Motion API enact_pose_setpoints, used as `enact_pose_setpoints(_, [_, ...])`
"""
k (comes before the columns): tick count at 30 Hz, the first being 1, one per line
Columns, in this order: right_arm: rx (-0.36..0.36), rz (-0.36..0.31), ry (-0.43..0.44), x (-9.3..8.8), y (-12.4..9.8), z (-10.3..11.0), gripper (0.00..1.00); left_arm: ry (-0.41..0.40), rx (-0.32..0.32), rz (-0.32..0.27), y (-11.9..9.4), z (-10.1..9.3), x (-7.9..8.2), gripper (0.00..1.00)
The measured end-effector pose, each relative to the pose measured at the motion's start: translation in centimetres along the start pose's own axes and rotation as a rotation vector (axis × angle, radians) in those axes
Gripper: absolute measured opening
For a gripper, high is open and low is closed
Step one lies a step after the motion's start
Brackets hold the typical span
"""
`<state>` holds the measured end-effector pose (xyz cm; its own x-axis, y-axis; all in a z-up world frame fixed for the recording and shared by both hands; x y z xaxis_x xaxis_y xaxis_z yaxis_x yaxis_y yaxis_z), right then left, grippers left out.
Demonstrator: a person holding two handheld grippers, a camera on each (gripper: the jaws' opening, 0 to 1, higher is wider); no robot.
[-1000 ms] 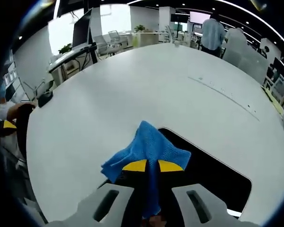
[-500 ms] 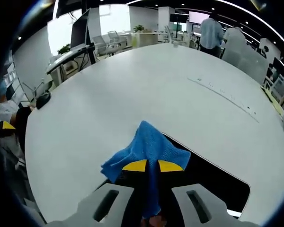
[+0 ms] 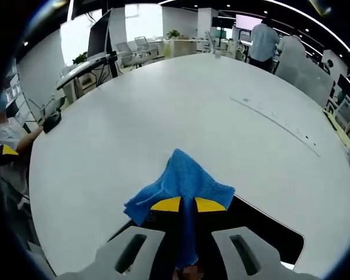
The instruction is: Wipe the mirror surface with the cleaning cloth until all visible marks leave the cleaned area.
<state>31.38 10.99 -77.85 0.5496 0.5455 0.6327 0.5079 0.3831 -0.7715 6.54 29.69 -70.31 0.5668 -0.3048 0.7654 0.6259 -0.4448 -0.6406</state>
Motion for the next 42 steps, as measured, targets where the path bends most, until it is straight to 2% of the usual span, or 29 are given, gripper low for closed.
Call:
enact_pose_setpoints(19, [-0.009, 0.003, -0.003, 0.7, 0.8, -0.9, 0.03, -0.010, 0.009, 0.010, -0.3, 0.8, -0.4, 0.99])
enact_pose_setpoints(29, [0.004, -0.005, 0.006, 0.9, 0.8, -1.3, 0.03, -0.031, 0.028, -0.004, -0.2, 0.4, -0.6, 0.99])
enact_pose_setpoints(38, [0.005, -0.004, 0.017, 0.8, 0.8, -1.5, 0.02, -0.034, 0.038, -0.002, -0.1, 0.3, -0.4, 0.99])
enact_pose_setpoints(42, [-0.008, -0.004, 0.045, 0.2, 0.5, -2.5, 0.02, -0.032, 0.036, -0.005, 0.0, 0.3, -0.3, 0.99])
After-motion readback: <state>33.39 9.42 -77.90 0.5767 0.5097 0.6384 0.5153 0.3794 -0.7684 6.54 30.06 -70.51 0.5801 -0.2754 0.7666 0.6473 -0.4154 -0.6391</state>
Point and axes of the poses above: the point that each gripper's makers call its tool centre point, and the gripper's own axes: y roughly forward along the fingers, z roughly to its left, x roughly out of its top, the point moved 9 cm from there along -y, roughly backward along the fingers, and after that the axes turned 3 degrees about -x, right-handed, at the moved point
